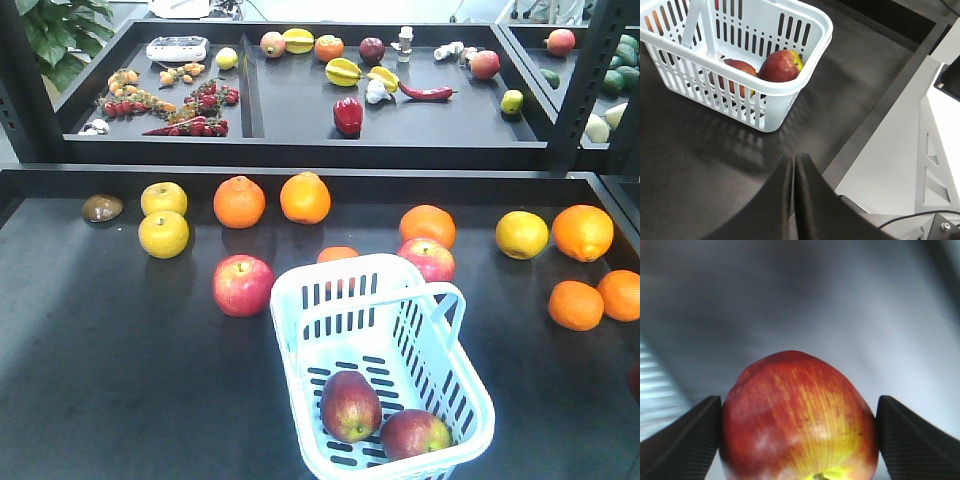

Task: Pick three apples into basket with both arms
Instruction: 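Grasp a third red apple on the table with the right gripper, then carry the third apple over the basket with the right gripper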

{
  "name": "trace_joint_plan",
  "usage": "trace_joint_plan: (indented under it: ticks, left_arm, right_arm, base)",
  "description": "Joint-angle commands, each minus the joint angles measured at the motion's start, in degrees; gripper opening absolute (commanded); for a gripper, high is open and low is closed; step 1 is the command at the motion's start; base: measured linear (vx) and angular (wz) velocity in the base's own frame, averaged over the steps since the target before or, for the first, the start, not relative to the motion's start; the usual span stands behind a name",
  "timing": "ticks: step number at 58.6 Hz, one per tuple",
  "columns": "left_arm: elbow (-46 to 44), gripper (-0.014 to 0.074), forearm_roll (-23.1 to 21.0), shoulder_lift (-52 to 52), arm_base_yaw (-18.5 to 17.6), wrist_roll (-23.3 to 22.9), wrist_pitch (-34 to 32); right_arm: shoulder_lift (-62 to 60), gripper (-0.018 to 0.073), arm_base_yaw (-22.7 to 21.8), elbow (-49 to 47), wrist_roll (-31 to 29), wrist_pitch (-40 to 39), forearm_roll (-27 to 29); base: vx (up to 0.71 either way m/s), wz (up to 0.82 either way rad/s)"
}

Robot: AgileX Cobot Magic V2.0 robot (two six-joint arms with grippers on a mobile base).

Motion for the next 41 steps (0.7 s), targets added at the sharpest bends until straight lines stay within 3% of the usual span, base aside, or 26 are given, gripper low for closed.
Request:
trace_joint_plan:
  ticks: [1, 19, 23, 31, 41]
  left_arm:
    - [-1.4, -0.0006, -2.4, 0.0, -0.1, -0.6, -2.5]
    - [-1.4, -0.0006, -2.4, 0.0, -0.1, -0.6, -2.7]
    - [-1.4, -0.0006, -2.4, 0.0, -0.1, -0.6, -2.7]
    - [-1.4, -0.0006, -2.4, 0.0, -0.1, -0.6, -2.7]
    - [-1.4, -0.0006, -2.4, 0.0, -0.1, -0.6, -2.7]
  right_arm:
    - [-6.5, 0.0001, -0.1, -1.1, -7.3, 2.0, 9.8]
    - [-18.2, 0.0016, 0.1, 2.4, -20.5, 13.8, 31.7]
    - [-19.9, 0.002, 2.4, 4.6, -22.8, 13.8, 34.7]
    - [-21.1, 0.004, 12.7, 8.0, -22.3, 9.9, 35.3]
    - [-20.5, 0.0066, 28.8, 9.2, -21.6, -3.6, 36.0]
  base:
    - [0.0, 0.0]
    - [0.0, 0.0]
    - [0.0, 0.0]
    - [0.0, 0.0]
    - [0.0, 0.0]
